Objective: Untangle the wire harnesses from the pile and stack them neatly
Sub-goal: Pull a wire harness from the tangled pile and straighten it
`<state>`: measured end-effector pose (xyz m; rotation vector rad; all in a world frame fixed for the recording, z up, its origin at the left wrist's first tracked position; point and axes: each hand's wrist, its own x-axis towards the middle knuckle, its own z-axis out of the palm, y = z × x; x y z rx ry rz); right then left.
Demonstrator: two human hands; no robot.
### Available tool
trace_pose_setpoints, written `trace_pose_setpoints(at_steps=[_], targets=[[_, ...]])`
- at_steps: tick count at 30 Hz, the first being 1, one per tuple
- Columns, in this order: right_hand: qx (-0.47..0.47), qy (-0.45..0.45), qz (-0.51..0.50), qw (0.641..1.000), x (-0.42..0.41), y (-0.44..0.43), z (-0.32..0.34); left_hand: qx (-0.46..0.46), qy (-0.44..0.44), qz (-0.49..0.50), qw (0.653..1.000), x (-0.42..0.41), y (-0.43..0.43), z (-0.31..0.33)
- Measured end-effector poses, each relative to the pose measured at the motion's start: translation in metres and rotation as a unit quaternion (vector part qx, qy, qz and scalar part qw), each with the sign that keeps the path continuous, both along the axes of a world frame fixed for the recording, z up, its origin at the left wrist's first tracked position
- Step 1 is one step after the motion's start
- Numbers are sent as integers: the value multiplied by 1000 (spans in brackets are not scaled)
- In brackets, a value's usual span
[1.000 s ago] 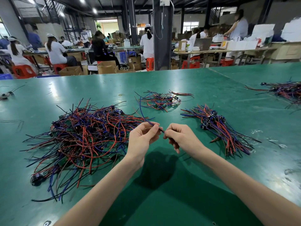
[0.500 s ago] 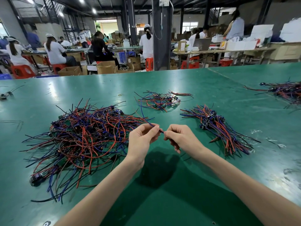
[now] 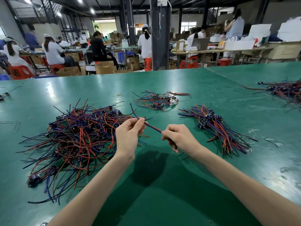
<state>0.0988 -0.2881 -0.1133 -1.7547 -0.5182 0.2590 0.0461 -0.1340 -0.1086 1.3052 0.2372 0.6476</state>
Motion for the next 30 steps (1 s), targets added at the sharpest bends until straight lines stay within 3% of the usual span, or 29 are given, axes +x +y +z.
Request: trace_pose_setpoints(at_steps=[6,11,17,30], targets=[[1,1,7,1000,1,-1,-1,5,9,8,1000,1,3,3],[2,14,-17,1000,7,-4,-1,-119,11,-83,989,-2,-3,8],[2,10,-19,1000,12,-7,-2,-115,0,-176,978,-6,-16,9],[-6,0,24,1000,6,-2,-6,-72,17,-69,995,-2,2,5]])
